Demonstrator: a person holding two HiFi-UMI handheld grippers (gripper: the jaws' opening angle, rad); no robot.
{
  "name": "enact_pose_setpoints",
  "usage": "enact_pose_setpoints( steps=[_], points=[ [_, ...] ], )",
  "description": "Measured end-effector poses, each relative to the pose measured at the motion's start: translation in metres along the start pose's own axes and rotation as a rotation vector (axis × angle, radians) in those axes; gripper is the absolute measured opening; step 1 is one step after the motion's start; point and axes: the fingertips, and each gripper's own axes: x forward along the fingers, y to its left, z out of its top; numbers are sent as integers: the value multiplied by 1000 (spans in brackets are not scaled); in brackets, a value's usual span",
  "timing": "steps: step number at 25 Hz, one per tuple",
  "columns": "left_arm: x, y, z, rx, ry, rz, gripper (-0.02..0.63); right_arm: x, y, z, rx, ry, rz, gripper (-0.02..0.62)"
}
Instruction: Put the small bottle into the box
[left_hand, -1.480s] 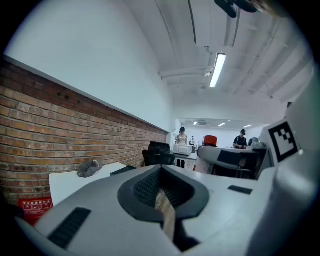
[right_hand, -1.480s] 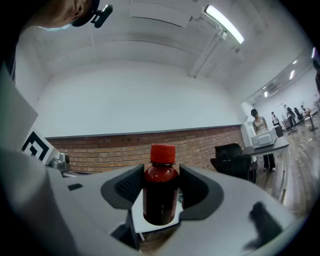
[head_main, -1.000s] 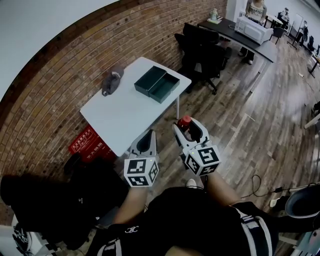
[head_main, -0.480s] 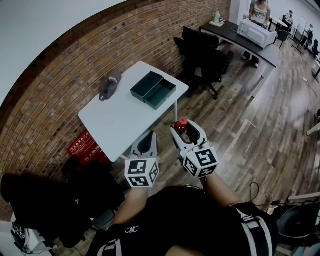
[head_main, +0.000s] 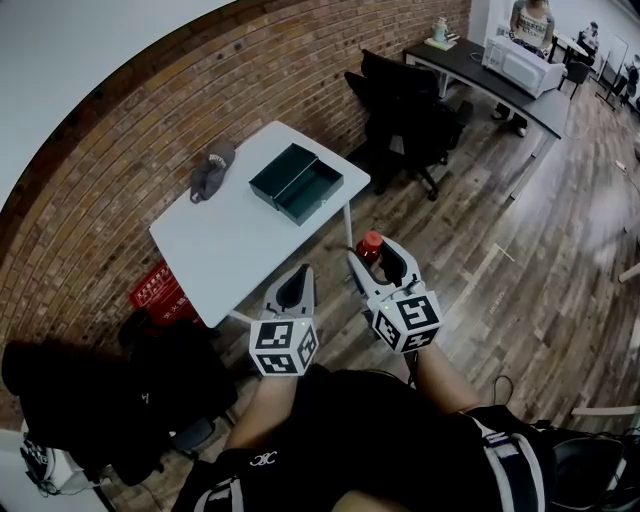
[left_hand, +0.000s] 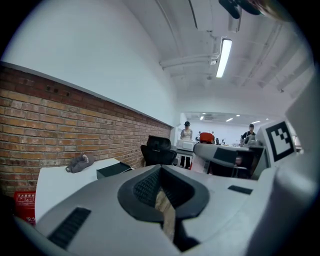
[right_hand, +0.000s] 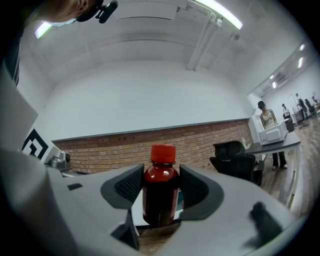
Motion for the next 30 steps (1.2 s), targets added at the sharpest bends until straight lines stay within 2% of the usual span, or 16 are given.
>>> enact_pose_setpoints(
  steps=[5,11,23,30],
  points=[
    [22,5,-10,-16,31,-2,12,15,-16,-5,12,9,6,219],
    [57,30,-1,-24,9,-7,12,54,-27,-12,16,23,20,219],
    [139,139,36,-47,-17,-33,12,192,-26,-2,-33,34,36,219],
    [175,202,36,-86,22,-35,12,266,-21,-17,-28,98,48,219]
  ],
)
